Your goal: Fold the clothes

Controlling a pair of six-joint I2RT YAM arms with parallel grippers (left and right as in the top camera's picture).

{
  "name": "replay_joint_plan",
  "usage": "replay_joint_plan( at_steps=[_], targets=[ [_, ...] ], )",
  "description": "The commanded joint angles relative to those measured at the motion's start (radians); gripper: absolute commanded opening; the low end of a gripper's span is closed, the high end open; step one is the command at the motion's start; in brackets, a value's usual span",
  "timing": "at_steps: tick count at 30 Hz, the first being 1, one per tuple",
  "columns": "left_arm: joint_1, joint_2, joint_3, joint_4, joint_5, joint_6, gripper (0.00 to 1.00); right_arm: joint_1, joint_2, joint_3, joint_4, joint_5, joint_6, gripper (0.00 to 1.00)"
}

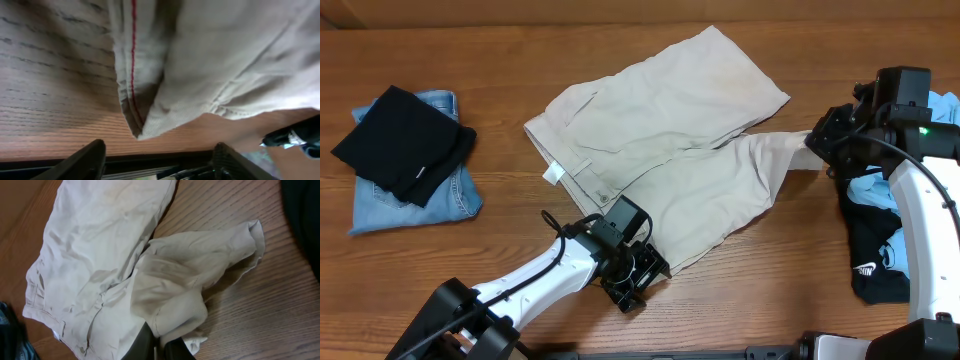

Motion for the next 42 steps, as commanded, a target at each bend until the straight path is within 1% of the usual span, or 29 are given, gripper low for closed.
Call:
replay_joint_plan(
  at_steps=[1,11,13,14,15,17,22,24,25,26,28,29,30,33,36,42],
  targets=[
    [-0.002,0.007,-0.018,0.024,-0.042,-0.082,0.77,0.002,-0.003,0.024,0.001,0.01,-0.005,0.04],
    [0.012,0.007,-0.026,0.052,-0.092,-0.1,0.77,0.002,-0.003,0.024,-0.004,0.01,-0.005,0.04],
    [0.031,0.008,-0.026,0.082,-0.107,-0.1,0.74,0.002,-0.003,0.024,-0.005,0.01,-0.005,0.04],
    [0.042,0.012,-0.026,0.099,-0.108,-0.1,0.69,0.002,-0.003,0.024,-0.005,0.01,-0.005,0.04],
    [0.05,0.02,-0.026,0.113,-0.108,-0.094,0.67,0.002,-0.003,0.026,-0.005,0.01,-0.005,0.04],
    [0.055,0.053,-0.026,0.126,-0.09,-0.088,0.65,0.002,-0.003,0.029,-0.005,0.01,-0.004,0.04],
    [0.066,0.156,-0.026,0.188,0.029,-0.074,0.65,-0.004,-0.003,0.044,-0.018,0.01,-0.005,0.04],
    [0.075,0.171,-0.026,0.212,0.05,-0.058,0.61,-0.011,-0.003,0.047,-0.022,0.01,-0.005,0.04],
    [0.077,0.172,-0.026,0.212,0.051,-0.056,0.56,-0.014,-0.003,0.047,-0.023,0.01,-0.005,0.04],
    [0.081,0.17,-0.026,0.213,0.051,-0.04,0.49,-0.015,-0.003,0.047,-0.023,0.01,-0.004,0.04],
    [0.093,0.167,-0.026,0.214,0.054,-0.008,0.21,-0.017,-0.003,0.047,-0.022,0.01,-0.005,0.04],
    [0.101,0.165,-0.026,0.213,0.056,0.012,0.09,-0.017,-0.003,0.047,-0.021,0.01,-0.004,0.04],
    [0.11,0.161,-0.026,0.211,0.059,0.032,0.05,-0.017,-0.003,0.047,-0.02,0.01,-0.004,0.04],
    [0.156,0.141,-0.025,0.189,0.078,0.101,0.04,-0.017,-0.003,0.047,-0.017,0.01,-0.004,0.04],
    [0.212,0.095,-0.025,0.124,0.072,0.173,0.04,-0.017,-0.003,0.047,-0.017,0.01,-0.004,0.04],
    [0.346,-0.075,-0.018,-0.104,-0.012,0.327,0.04,-0.017,-0.003,0.047,-0.018,0.01,-0.007,0.04]
  ],
)
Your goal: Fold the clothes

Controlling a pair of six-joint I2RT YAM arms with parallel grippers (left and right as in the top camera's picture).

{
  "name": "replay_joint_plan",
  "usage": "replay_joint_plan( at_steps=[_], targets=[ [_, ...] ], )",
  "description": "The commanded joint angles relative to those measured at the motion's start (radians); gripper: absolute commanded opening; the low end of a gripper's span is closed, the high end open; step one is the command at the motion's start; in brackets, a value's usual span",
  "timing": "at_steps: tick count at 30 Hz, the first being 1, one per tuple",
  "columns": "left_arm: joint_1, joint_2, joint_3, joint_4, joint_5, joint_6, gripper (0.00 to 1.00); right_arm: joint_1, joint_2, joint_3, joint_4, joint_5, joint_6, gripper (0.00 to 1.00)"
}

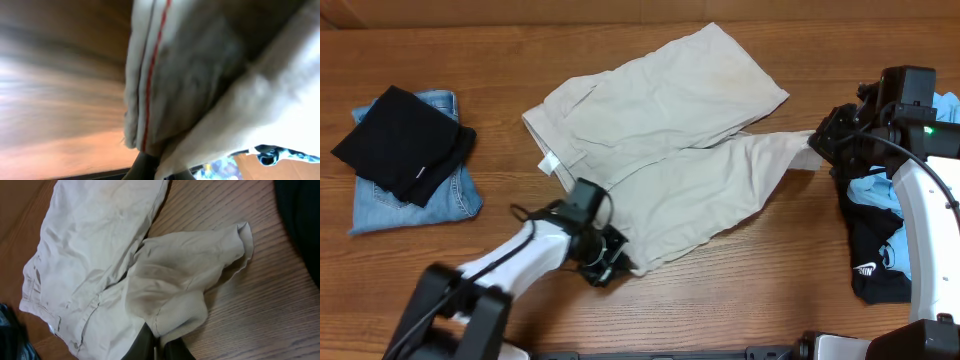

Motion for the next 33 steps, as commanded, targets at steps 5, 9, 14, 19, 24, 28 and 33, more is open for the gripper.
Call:
replay_joint_plan(
  at_steps=[5,9,14,19,24,28,33],
  targets=[
    [0.175,-0.309,0.022,-0.264,-0.135,0.275,0.04,-0.003,-0.003,0.034,-0.023,0.011,-0.007,0.04],
    [0.27,-0.497,0.043,-0.42,-0.2,0.336,0.04,-0.003,-0.005,0.034,-0.042,0.01,-0.007,0.04],
    [0.381,-0.652,0.109,-0.521,-0.334,0.399,0.04,0.013,-0.034,0.035,-0.027,0.011,-0.034,0.04],
    [0.425,-0.693,0.142,-0.407,-0.494,0.415,0.08,0.065,-0.032,0.043,0.051,0.011,-0.034,0.04],
    [0.425,-0.632,0.142,-0.13,-0.596,0.418,0.09,0.111,0.005,0.055,0.158,0.03,-0.049,0.04],
    [0.425,-0.549,0.142,0.026,-0.619,0.431,0.08,0.126,0.029,0.055,0.282,0.037,-0.06,0.04],
    [0.426,-0.41,0.142,0.168,-0.636,0.447,0.06,0.136,0.076,0.055,0.375,0.037,-0.059,0.04]
  ],
)
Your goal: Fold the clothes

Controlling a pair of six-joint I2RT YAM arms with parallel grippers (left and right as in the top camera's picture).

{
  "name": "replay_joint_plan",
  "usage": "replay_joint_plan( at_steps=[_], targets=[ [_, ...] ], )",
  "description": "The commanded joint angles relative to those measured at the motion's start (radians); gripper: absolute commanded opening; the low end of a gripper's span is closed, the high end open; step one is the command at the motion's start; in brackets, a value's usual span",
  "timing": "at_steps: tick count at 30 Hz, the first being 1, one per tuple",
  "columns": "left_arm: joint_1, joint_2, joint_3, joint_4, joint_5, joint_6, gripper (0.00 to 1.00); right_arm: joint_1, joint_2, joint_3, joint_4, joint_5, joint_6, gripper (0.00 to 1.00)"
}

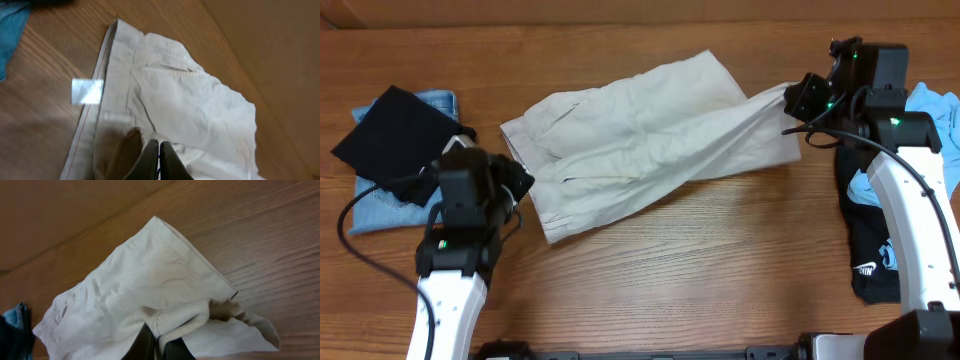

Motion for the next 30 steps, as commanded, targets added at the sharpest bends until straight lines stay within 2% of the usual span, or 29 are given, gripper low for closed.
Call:
replay_joint_plan(
  at_steps=[1,6,8,12,14,17,23,27,30],
  targets=[
    [0.015,0.122,0.015,0.113,-0.066,0.037,0.06,0.012,0.06,0.037,0.046,0.027,-0.01,0.04],
    [0.03,0.192,0.015,0.242,0.0,0.037,0.04,0.024,0.114,0.037,0.055,0.027,-0.011,0.04],
    [0.03,0.198,0.015,0.241,0.075,0.037,0.08,0.024,0.116,0.037,0.06,0.031,-0.011,0.04],
    [0.028,0.198,0.015,0.217,0.217,0.055,0.33,0.024,0.116,0.037,0.069,0.034,-0.011,0.04],
    [0.028,0.198,0.015,0.221,0.224,0.077,0.5,0.024,0.116,0.037,0.063,0.034,-0.011,0.04],
    [0.028,0.209,0.015,0.228,0.233,0.105,0.61,0.024,0.116,0.037,0.056,0.034,-0.011,0.04],
    [0.028,0.323,0.015,0.252,0.367,0.105,0.67,0.024,0.116,0.037,0.035,0.034,-0.011,0.04],
    [0.028,0.435,0.015,0.369,0.462,0.104,0.67,0.024,0.116,0.037,0.025,0.034,-0.011,0.04],
    [0.028,0.516,0.015,0.438,0.475,0.093,0.66,0.024,0.116,0.037,0.023,0.034,-0.011,0.04]
  ],
)
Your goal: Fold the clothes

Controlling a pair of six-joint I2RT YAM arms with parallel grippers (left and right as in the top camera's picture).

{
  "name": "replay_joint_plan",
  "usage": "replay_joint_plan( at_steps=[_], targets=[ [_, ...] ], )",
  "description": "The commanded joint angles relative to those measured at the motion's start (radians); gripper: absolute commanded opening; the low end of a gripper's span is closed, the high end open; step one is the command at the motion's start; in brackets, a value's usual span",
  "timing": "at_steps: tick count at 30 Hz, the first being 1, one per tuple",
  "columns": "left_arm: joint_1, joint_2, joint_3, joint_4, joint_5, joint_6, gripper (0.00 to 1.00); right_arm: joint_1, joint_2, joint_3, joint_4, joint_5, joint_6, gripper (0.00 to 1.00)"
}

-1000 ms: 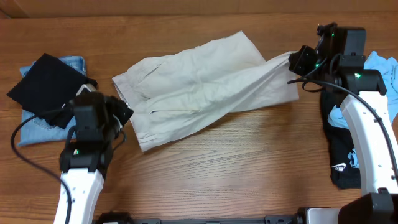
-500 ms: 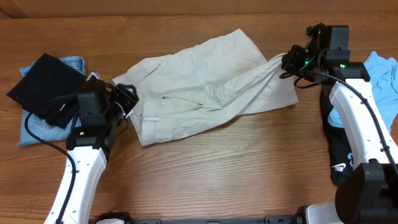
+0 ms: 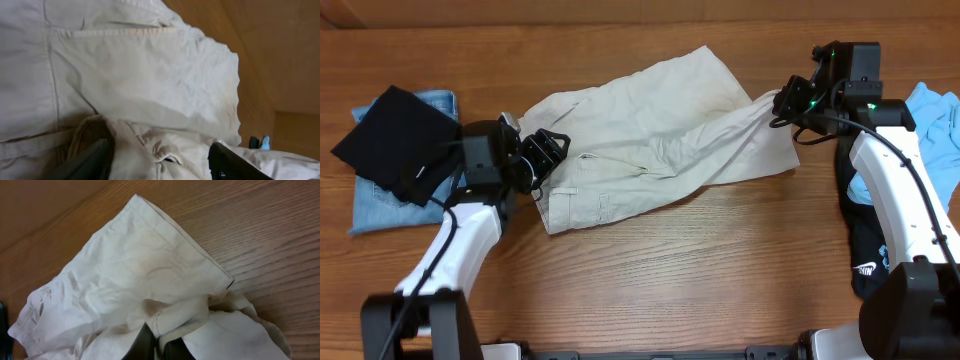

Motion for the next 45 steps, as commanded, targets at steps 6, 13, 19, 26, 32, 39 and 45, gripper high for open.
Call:
replay_joint_plan(
  at_steps=[6,13,19,26,32,39,45],
  targets=[
    [0.003,0.111,0.014,0.057,0.074,0.016,0.65,0.005,-0.014,0.031,-0.004,0.01,-0.008,0.04],
    [0.003,0.111,0.014,0.089,0.115,0.015,0.12,0.005,-0.014,0.031,-0.004,0.01,-0.008,0.04],
    [0.004,0.107,0.049,0.162,0.175,0.011,0.04,0.005,-0.014,0.031,-0.003,0.01,-0.008,0.04],
    [0.018,0.045,0.148,0.09,0.158,0.012,0.04,0.005,-0.034,0.033,0.005,0.016,-0.053,0.04],
    [0.05,-0.071,0.16,-0.046,-0.01,0.024,0.04,0.005,-0.039,0.108,-0.015,0.083,-0.053,0.04],
    [0.056,-0.157,0.159,-0.16,-0.242,0.023,0.04,0.005,-0.038,0.151,0.013,0.089,-0.053,0.04],
    [0.056,-0.156,0.159,-0.153,-0.354,0.019,0.04,0.005,-0.025,0.153,0.061,0.089,-0.058,0.04]
  ],
)
